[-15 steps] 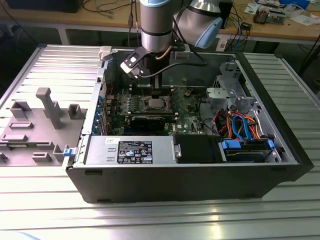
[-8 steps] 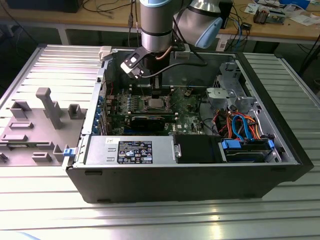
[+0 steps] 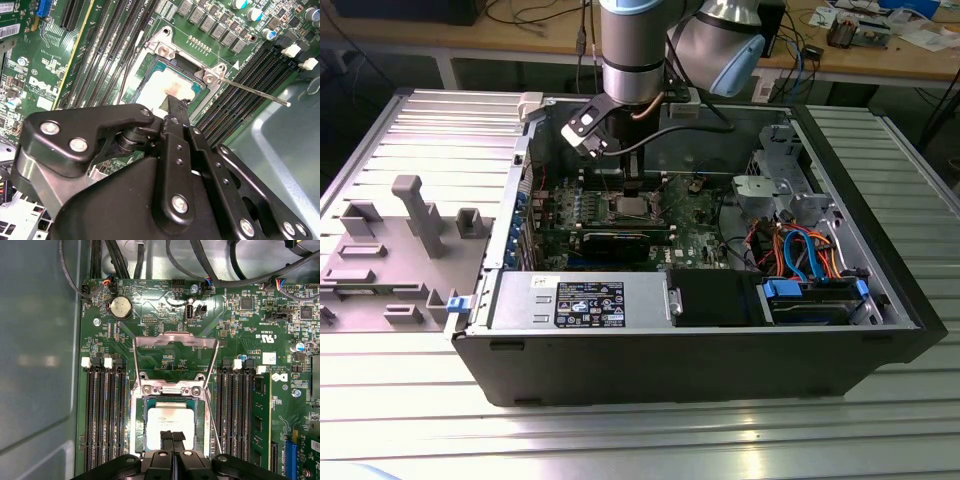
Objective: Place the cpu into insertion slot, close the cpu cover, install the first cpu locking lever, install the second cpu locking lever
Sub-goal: 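Close the cpu cover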
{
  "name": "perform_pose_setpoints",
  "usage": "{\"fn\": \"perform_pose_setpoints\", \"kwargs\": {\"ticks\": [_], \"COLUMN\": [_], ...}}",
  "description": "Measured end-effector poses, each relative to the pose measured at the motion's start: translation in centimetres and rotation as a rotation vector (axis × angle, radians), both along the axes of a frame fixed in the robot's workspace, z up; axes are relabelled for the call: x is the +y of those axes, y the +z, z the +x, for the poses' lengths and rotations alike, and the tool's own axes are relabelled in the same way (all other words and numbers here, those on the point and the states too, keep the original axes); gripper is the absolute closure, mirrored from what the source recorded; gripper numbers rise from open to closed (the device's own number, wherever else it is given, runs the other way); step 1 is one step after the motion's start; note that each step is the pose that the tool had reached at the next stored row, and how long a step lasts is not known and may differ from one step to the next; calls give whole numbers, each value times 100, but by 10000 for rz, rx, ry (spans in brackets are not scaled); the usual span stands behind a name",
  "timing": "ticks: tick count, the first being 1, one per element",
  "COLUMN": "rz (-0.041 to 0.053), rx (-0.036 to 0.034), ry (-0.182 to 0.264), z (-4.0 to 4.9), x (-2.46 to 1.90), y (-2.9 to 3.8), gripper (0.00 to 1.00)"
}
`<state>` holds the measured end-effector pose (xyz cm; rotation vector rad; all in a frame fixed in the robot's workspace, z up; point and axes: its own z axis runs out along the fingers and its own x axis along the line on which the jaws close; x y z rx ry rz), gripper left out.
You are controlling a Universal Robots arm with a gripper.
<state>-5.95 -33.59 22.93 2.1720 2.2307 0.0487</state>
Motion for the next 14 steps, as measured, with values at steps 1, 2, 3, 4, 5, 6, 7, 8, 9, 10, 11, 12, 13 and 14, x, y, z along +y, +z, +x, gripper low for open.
{"fn": "perform_pose_setpoints", "kwargs": {"ticks": [1, 2, 3, 4, 5, 6, 7, 8, 9, 10, 11, 12, 13, 14], "rz": [1, 0, 0, 3, 1, 1, 1, 0, 1, 1, 0, 1, 0, 0], "rx": [0, 0, 0, -2, 0, -1, 0, 0, 0, 0, 0, 0, 1, 1], "ry": [0, 1, 2, 2, 2, 2, 2, 2, 2, 2, 2, 2, 2, 2], "z": [0, 0, 0, 0, 0, 0, 0, 0, 0, 0, 0, 0, 0, 0], "x": [0, 0, 0, 1, 0, 0, 0, 0, 0, 0, 0, 0, 0, 0], "y": [0, 0, 0, 33, 36, 36, 41, 45, 46, 46, 47, 48, 49, 51], "gripper": [89, 89, 89, 89, 89, 89, 89, 89, 89, 89, 89, 89, 89, 89]}}
